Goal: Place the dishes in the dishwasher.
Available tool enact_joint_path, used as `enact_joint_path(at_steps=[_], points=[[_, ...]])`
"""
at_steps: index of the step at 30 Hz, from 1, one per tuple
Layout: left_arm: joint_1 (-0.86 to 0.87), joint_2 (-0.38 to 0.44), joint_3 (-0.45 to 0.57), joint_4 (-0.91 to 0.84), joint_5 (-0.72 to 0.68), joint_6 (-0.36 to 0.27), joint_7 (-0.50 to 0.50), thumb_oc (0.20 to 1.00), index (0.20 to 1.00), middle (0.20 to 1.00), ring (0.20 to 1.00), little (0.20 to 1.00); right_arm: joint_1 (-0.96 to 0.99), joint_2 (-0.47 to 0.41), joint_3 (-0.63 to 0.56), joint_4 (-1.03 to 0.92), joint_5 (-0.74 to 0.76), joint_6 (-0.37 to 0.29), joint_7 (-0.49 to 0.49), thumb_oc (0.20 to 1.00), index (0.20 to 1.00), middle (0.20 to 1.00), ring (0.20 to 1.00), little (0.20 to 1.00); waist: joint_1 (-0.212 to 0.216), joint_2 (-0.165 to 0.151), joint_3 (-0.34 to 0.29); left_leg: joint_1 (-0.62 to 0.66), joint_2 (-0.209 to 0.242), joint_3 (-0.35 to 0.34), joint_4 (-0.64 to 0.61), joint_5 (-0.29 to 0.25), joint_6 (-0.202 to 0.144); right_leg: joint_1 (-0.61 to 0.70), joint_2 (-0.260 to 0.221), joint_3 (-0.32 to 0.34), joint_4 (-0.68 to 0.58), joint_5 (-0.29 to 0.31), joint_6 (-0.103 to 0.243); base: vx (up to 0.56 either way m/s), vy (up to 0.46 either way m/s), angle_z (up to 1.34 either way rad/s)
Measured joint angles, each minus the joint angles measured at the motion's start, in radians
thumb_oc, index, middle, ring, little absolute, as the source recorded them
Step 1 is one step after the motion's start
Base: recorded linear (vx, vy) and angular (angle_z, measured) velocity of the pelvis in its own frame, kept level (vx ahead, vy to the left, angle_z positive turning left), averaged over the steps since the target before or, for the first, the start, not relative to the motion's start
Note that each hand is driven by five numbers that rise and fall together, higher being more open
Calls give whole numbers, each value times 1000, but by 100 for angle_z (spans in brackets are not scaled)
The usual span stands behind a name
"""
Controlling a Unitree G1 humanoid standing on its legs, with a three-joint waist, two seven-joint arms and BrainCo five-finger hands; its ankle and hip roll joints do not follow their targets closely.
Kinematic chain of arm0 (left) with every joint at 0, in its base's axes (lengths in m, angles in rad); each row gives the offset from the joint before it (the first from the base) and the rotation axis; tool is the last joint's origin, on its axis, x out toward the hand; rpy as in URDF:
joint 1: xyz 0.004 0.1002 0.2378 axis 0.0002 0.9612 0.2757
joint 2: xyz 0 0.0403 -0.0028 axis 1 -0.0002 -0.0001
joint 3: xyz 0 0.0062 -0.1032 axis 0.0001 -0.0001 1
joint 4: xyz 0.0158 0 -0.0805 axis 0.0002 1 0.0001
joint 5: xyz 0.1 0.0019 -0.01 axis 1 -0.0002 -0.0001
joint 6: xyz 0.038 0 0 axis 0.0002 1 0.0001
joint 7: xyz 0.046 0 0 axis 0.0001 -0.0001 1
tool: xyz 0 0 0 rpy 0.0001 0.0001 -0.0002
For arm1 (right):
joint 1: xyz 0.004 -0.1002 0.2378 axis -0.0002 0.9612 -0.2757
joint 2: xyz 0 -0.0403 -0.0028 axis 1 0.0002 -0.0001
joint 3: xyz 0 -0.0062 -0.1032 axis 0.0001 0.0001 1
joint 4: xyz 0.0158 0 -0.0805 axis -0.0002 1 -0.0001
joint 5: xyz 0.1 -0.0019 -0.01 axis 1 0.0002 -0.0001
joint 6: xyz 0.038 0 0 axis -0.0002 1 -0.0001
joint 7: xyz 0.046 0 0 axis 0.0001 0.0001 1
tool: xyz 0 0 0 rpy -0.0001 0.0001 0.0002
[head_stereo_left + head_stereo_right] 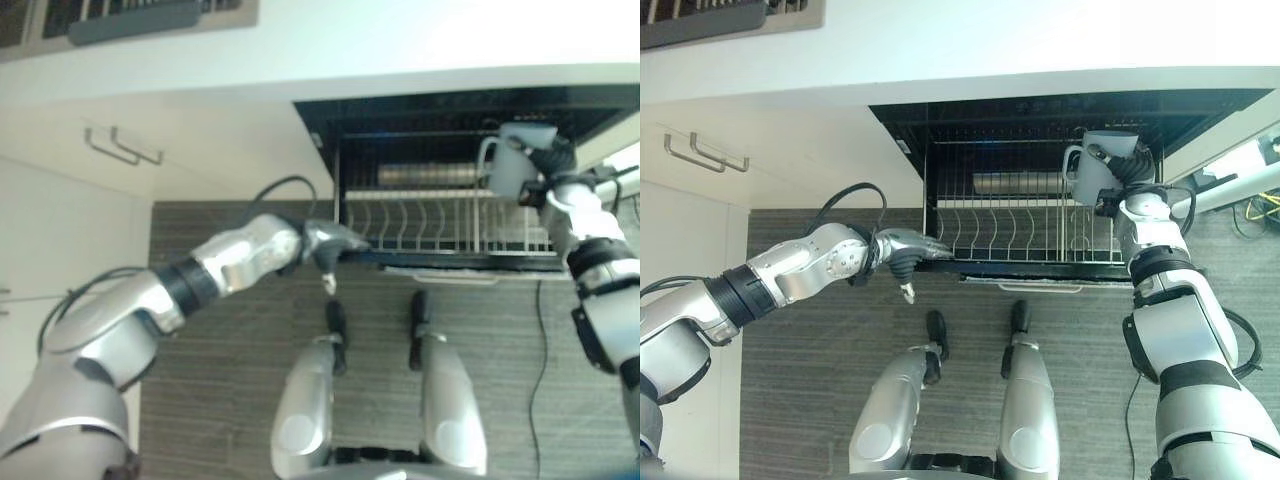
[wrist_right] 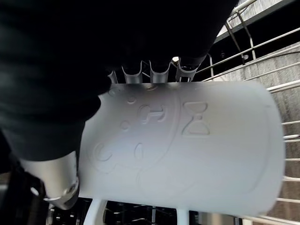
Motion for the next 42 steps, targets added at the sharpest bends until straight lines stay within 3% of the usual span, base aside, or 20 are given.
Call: enact_joint_path(at_steps=[5,9,10,11,28,36,42], points=[[-31,42,0,-1,-1,21,0,1000,1000,1000,1000,1000,-10,2,2,20,-57,5,-60,200,200,200,200,200,0,4,-1,-2,0,3,6,0,0,0,0,4,-4,8,0,-22,15,-2],[-35,53,-1,-5,-3,21,0,1000,1000,1000,1000,1000,-16,0,2,39,-58,24,-70,200,200,200,200,200,1,34,-2,-19,-10,6,12,5,8,-7,-8,9,-23,27,6,-20,30,-1],[-35,56,0,-13,-3,22,1,1000,1000,1000,1000,1000,-16,0,2,39,-63,24,-72,285,285,285,285,285,1,41,-2,-30,-10,5,13,6,10,-13,-8,9,-30,33,9,0,0,0],[-35,56,0,-17,-3,22,1,1000,1000,1000,1000,1000,-16,1,2,40,-69,24,-78,1000,1000,1000,1000,1000,5,44,-2,-43,-9,7,13,9,12,-26,-8,11,-33,40,9,0,0,0],[-46,54,1,-23,-10,39,-4,1000,1000,1000,1000,1000,-29,12,-1,48,-17,11,-89,1000,1000,1000,1000,1000,9,44,-2,-60,-9,8,15,15,14,-37,-5,9,-44,54,5,-1,0,0],[-29,55,15,-23,-9,51,-4,1000,1000,1000,1000,1000,-25,12,-10,-111,-66,-160,-277,1000,1000,1000,1000,1000,3,44,-2,-62,-9,10,17,15,14,-37,-5,11,-47,56,6,1,8,0],[9,55,17,-24,-2,57,9,1000,1000,1000,1000,1000,9,35,-122,-151,-66,-308,-406,1000,1000,1000,1000,1000,-3,44,-2,-62,-9,12,17,15,14,-38,-5,12,-47,56,6,1,5,0]])
